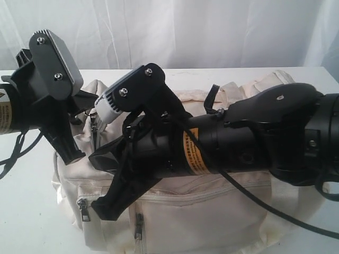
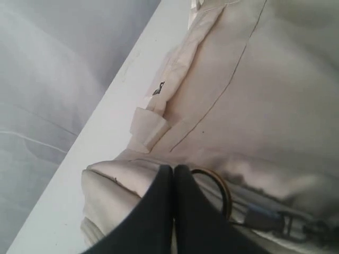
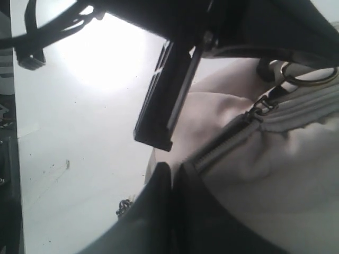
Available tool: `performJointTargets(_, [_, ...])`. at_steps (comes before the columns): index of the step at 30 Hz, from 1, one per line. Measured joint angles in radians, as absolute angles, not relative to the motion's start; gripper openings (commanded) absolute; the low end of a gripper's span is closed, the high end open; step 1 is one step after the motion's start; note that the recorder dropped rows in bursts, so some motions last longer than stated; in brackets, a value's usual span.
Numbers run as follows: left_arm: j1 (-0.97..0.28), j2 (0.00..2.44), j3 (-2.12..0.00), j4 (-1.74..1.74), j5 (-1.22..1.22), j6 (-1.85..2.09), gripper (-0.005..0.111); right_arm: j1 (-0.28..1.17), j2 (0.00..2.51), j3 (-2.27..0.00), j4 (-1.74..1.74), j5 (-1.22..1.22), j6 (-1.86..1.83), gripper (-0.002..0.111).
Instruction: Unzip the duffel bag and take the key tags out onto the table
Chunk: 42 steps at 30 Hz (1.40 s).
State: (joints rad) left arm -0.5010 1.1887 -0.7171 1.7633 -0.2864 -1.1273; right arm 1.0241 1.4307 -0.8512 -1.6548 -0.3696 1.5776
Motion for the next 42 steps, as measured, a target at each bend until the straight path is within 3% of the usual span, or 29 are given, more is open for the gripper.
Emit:
performJointTargets(13, [-0.499, 1.189, -0.719, 1.763, -0.255, -1.127, 0.000, 1.024, 1.431, -0.851, -1.651, -0.379, 1.578, 0.000])
performJointTargets(18, [-0.451, 1.204, -0.744, 1.744, 0.056, -1.115, 0.000, 1.080, 1.428, -0.823, -1.724, -1.028, 1.590, 0.000])
performJointTargets(24, [-0.446, 1.204, -0.750, 1.742, 0.108, -1.103, 0.000, 1.082, 1.417, -0.817, -1.742, -1.098, 1.596, 0.000])
performJointTargets(31, [-0.446, 1.204, -0.750, 1.740, 0.097, -1.101, 0.000, 1.082, 1.416, -0.816, -1.746, -0.906, 1.596, 0.005])
performJointTargets(39, [-0.444, 1.192, -0.752, 1.740, 0.046, -1.097, 0.000, 1.082, 1.380, -0.816, -1.751, -0.442, 1.516, 0.041])
performJointTargets(42, [-0.444, 1.155, -0.741, 1.740, -0.010, -1.097, 0.000, 1.082, 1.358, -0.816, -1.751, -0.321, 1.448, 0.048])
